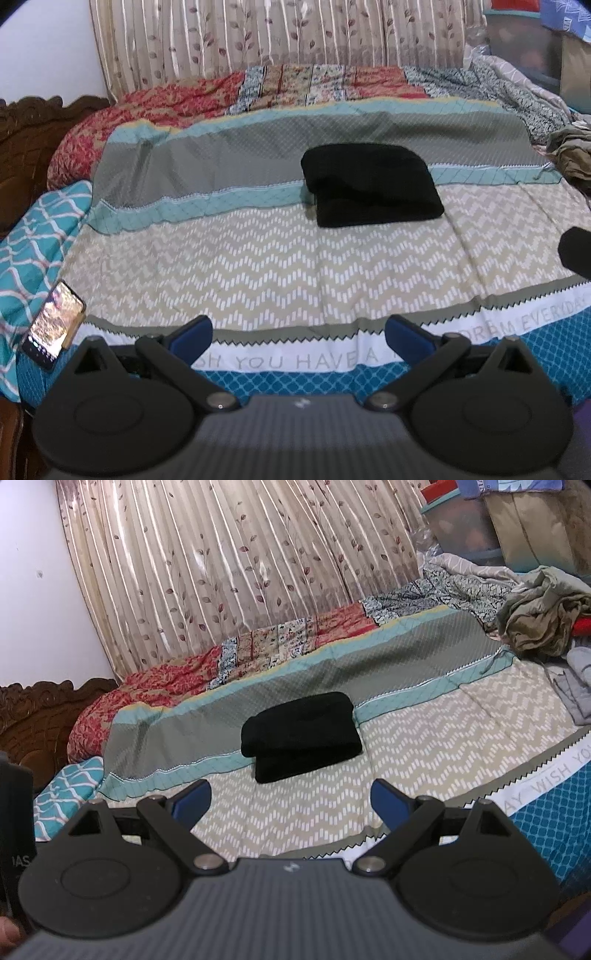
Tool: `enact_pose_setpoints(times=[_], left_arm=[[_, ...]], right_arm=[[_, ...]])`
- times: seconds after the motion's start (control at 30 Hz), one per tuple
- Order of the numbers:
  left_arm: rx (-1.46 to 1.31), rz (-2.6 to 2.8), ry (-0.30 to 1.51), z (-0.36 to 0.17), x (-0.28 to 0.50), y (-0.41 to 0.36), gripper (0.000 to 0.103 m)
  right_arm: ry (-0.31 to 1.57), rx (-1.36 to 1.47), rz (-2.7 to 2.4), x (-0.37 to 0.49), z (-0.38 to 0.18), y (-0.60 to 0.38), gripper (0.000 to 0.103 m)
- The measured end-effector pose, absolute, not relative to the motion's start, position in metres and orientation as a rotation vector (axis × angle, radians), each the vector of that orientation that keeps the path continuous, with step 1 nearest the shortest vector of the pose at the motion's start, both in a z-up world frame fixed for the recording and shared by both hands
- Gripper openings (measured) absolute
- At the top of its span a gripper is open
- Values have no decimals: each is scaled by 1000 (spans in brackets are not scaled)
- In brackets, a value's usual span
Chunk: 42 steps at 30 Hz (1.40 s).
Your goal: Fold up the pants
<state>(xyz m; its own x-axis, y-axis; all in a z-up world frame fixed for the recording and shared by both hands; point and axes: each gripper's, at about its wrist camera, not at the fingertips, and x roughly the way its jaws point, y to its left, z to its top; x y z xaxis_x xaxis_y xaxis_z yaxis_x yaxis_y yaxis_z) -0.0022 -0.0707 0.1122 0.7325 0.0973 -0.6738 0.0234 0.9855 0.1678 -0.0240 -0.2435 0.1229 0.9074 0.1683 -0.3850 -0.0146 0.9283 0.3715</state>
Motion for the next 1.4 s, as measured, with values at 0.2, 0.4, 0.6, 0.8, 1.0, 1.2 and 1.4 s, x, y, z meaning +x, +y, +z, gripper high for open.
enact_pose_setpoints(times=[0.2, 0.4, 0.6, 0.8, 1.0, 1.2, 1.4], left_arm=[[180, 34, 725, 117, -6, -75, 103], [183, 37, 721, 117, -7, -76, 103], [183, 35, 725, 116, -9, -76, 103], [187, 34, 726, 116, -9, -76, 103], [193, 33, 731, 113, -9, -78, 103], [195, 39, 736, 111, -8, -78, 103], [201, 39, 744, 109, -7, -79, 103]], right_arm=[[423, 376, 101, -24, 122, -244, 95], [423, 379, 101, -24, 122, -244, 95], [431, 384, 100, -23, 121, -244, 95], [435, 388, 99, -24, 119, -246, 95], [433, 391, 97, -24, 119, -247, 95], [436, 395, 97, -23, 119, -248, 95], [443, 399, 97, -22, 118, -249, 95]])
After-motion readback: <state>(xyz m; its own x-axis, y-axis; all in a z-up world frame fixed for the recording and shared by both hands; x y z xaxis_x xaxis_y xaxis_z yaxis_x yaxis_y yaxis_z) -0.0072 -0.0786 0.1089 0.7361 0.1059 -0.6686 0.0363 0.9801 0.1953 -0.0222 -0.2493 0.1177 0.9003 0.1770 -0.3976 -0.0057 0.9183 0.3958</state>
